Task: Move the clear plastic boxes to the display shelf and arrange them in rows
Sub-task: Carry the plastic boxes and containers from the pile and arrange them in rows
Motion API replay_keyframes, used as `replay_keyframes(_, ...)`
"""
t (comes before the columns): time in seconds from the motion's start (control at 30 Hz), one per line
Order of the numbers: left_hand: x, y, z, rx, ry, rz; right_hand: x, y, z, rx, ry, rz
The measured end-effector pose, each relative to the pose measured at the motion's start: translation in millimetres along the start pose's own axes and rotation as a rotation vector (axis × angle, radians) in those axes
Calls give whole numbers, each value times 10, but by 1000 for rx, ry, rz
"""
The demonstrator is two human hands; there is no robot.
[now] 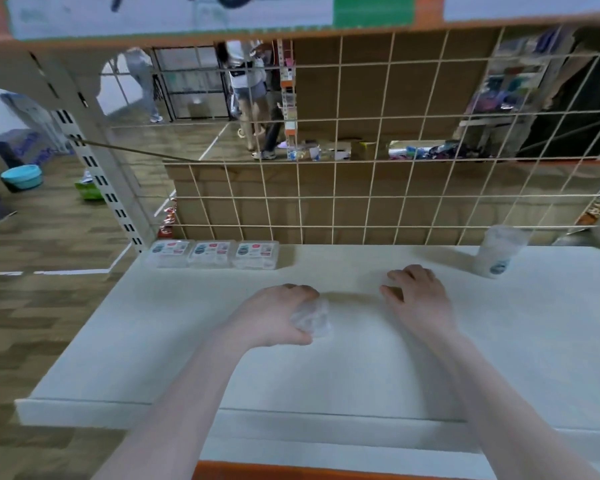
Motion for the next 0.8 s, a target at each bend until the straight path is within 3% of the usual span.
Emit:
replay_keyframes(0.07, -16, -50, 26, 61, -20, -25, -1, 4, 14, -5, -8, -1)
replay_keyframes(0.17, -33, -132, 38, 388, -112, -17, 2, 0, 22, -21, -12, -3)
replay_keyframes(0.37, -146, -202, -6, 487, -118, 103, -10, -10, 23, -38, -22, -7)
replay_keyframes(0.53, -221, -203, 17, 395, -104, 225, -9, -16, 30, -53, -18, -8)
replay_keyframes(0.8, -246, -63, -6, 111, -201, 248, -26, -7, 43, -50, -12, -22)
Point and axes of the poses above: each hand's wrist, its own x-axis away from the middle knuckle, its own y-axis out of the palm, z = x × y, the point moved 1 cm from there along -x, towards the middle knuckle, and after that the axes turned 15 degrees about x, right-handed, at the moved point
